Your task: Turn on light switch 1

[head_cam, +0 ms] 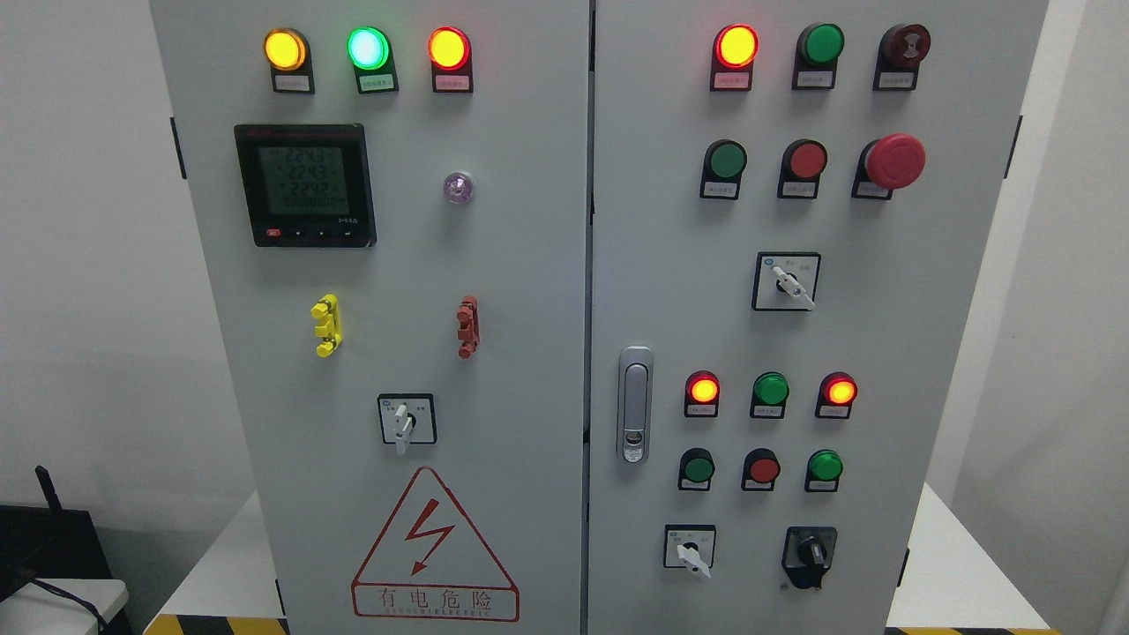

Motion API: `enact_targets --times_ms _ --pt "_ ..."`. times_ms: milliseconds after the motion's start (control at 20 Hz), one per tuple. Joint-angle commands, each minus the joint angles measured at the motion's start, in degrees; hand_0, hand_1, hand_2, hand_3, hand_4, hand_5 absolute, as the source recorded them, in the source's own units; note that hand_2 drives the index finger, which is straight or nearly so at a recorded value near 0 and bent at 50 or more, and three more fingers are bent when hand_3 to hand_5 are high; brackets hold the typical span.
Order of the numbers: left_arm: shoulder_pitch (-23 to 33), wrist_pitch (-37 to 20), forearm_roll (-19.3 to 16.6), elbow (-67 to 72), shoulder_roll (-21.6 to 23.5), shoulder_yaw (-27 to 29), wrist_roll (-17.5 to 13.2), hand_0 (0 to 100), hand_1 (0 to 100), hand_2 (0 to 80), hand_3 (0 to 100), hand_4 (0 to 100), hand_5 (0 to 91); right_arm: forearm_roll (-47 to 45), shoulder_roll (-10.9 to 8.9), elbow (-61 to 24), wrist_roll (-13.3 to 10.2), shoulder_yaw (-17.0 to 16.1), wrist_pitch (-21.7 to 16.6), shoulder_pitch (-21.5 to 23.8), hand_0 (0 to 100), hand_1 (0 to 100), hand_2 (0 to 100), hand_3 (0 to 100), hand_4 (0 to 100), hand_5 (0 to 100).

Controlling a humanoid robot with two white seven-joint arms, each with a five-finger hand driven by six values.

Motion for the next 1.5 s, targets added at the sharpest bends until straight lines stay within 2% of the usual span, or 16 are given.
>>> enact_targets --times_ms 0,150,300,600,700,900,1050,1150,1250,1400,1450 --pt "-3.58 -0.79 1.02 -24.86 1.28 3.65 0.03 50 0 16.8 39 48 16.4 -1.06 0.0 0.04 0.12 0.0 -0.02 0.0 12 39 0 0 0 0" --pt "-6.39 -1.59 0.94 -27.33 1.8 1.63 0.2 44 0 20.0 42 51 20.7 -1.06 0.0 0.04 0.12 0.0 -0.02 0.0 12 39 0 0 0 0" --pt "-7.63 -2.02 1.02 -29.35 3.12 -2.15 0.99 38 0 23.1 42 52 21.2 -1.06 0.0 0.04 0.12 0.0 -0.02 0.0 12 39 0 0 0 0" --pt "-10.0 -3.87 0.59 -31.9 4.09 -12.78 6.96 28 3 30.9 46 55 27.9 -1.06 0.0 0.04 0.12 0.0 -0.02 0.0 12 39 0 0 0 0" --pt "-12.71 -3.7 0.32 -32.08 3.92 -16.99 8.63 27 4 32.7 48 56 30.4 -1.06 0.0 -0.05 0.03 0.0 -0.02 0.0 12 39 0 0 0 0" --pt "-16.94 -2.64 -0.73 -31.99 3.56 -24.46 11.27 26 6 33.8 50 57 31.9 -0.97 0.0 0.04 0.03 0.0 -0.02 0.0 12 39 0 0 0 0" --pt "-18.09 -2.12 -0.82 -31.99 3.21 -30.44 11.8 25 7 36.6 53 59 34.7 -0.97 0.0 0.04 0.03 0.0 -0.02 0.0 12 39 0 0 0 0" --pt "-19.14 -2.11 -2.13 -31.99 1.99 -34.22 12.33 25 8 38.2 56 61 37.0 -1.06 0.0 0.04 0.03 0.0 -0.02 0.0 12 39 0 0 0 0" --pt "-21.24 -0.55 -5.2 -31.9 -0.12 -37.56 13.82 22 11 39.2 58 63 40.0 -1.06 0.0 0.04 0.03 0.0 -0.02 0.0 12 39 0 0 0 0" --pt "-24.76 4.11 -7.5 -31.82 -3.37 -43.18 18.03 17 14 41.2 62 66 48.3 -1.06 0.0 0.04 0.03 0.0 -0.02 0.0 12 39 0 0 0 0" --pt "-25.73 5.52 -8.02 -31.64 -4.08 -44.77 19.61 15 16 41.9 66 68 51.9 -1.06 0.0 -0.05 0.03 0.0 -0.02 0.0 12 39 0 0 0 0"
